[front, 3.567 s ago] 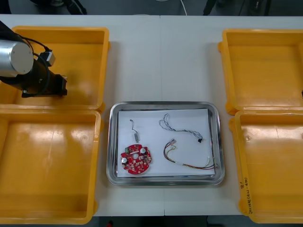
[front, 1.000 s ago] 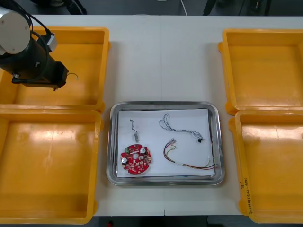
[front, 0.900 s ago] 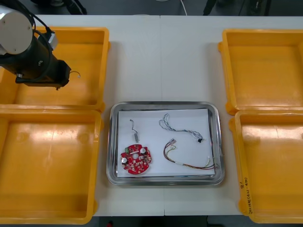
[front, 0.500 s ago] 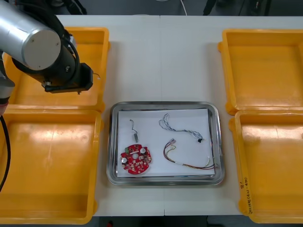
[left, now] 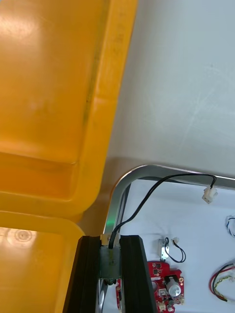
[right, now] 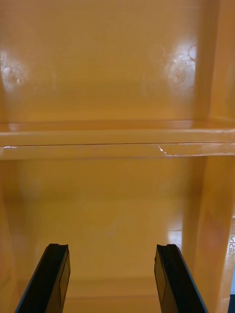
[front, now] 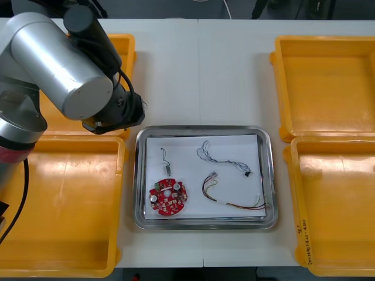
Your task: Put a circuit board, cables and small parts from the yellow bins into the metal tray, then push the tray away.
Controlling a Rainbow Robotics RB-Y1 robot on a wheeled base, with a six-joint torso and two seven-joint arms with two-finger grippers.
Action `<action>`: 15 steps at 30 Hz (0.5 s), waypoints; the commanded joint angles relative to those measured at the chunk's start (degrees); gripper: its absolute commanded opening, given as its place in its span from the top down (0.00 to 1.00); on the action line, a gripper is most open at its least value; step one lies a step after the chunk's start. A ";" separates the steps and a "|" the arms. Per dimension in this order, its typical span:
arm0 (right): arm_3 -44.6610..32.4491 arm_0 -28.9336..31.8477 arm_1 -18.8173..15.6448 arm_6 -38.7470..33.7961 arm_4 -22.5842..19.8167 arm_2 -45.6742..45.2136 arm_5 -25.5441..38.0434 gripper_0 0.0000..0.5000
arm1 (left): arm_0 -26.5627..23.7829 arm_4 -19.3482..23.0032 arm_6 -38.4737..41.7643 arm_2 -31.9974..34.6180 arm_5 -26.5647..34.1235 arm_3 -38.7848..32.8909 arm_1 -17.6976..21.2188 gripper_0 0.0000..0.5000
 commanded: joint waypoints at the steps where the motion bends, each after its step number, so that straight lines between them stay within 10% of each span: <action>1: -1.23 0.53 -1.18 -2.28 -0.37 -1.27 0.23 0.00 | -2.87 -3.22 0.13 -5.37 -2.20 -2.15 -1.83 1.00; 15: -1.14 0.53 -1.26 -2.28 -0.19 -1.27 0.23 0.00 | -2.78 -3.57 2.95 -11.26 -5.28 -0.13 -2.62 1.00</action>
